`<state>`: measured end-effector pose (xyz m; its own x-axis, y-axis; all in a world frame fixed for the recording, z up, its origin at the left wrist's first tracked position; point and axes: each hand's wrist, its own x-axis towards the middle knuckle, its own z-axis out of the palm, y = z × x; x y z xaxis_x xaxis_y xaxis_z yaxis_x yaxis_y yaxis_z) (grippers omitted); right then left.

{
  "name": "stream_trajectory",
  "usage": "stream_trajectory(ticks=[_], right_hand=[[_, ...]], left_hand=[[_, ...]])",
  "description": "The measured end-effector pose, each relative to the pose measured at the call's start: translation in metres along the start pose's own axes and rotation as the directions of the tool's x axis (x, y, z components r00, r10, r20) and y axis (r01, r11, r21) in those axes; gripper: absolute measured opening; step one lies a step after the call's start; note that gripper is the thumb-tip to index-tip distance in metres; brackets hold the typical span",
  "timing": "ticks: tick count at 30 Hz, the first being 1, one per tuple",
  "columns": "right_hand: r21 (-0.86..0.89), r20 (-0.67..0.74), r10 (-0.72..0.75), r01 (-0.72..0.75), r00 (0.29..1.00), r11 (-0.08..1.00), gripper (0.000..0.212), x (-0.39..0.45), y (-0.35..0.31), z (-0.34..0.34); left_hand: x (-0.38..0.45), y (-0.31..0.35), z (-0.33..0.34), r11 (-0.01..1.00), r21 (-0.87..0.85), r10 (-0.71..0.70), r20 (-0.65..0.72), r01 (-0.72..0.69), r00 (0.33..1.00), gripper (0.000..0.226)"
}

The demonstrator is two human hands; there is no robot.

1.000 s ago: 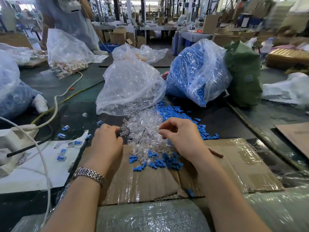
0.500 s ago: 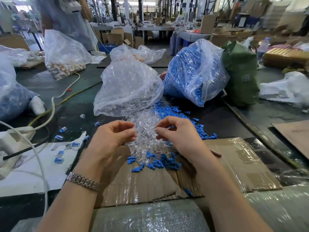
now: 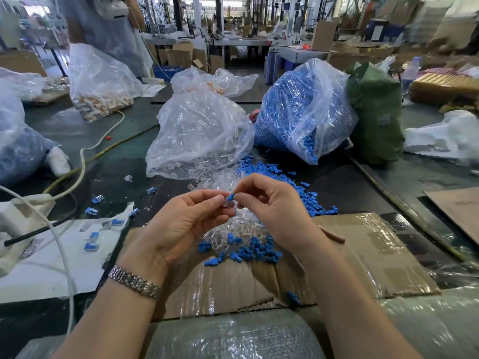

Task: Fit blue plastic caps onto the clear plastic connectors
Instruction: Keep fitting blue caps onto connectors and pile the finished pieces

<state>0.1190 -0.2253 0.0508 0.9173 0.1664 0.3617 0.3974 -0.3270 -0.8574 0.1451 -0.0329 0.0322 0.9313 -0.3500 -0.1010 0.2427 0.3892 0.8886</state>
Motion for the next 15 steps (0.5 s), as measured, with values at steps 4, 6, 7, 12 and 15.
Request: stream_trajectory(ticks=[4, 6, 7, 12, 15], right_hand=[[-0.119, -0.005, -0.051, 0.05, 0.999, 0.992, 0.004, -0.001, 0.001, 0.002], [-0.132, -0.012, -0.058, 0.055, 0.998, 0.99, 0.003, 0.0, 0.002, 0.002], [-0.138, -0.014, -0.064, 0.061, 0.998, 0.989, 0.003, 0.0, 0.002, 0.003], [-0.166, -0.006, -0.118, 0.115, 0.993, 0.979, 0.003, 0.0, 0.002, 0.003], [-0.181, -0.011, -0.155, 0.15, 0.988, 0.972, 0.003, 0.0, 0.001, 0.003]], left_hand=[[-0.004, 0.002, -0.002, 0.998, 0.063, 0.024, 0.049, -0.027, 0.998, 0.025], [-0.005, 0.003, 0.0, 0.992, 0.108, 0.066, 0.067, -0.073, 0.996, 0.027], [-0.006, 0.003, 0.001, 0.987, 0.13, 0.086, 0.059, -0.093, 0.995, 0.027], [-0.01, 0.006, 0.004, 0.976, 0.187, 0.099, 0.059, -0.109, 0.993, 0.026], [-0.012, 0.007, 0.006, 0.977, 0.185, 0.104, 0.043, -0.11, 0.994, 0.02]])
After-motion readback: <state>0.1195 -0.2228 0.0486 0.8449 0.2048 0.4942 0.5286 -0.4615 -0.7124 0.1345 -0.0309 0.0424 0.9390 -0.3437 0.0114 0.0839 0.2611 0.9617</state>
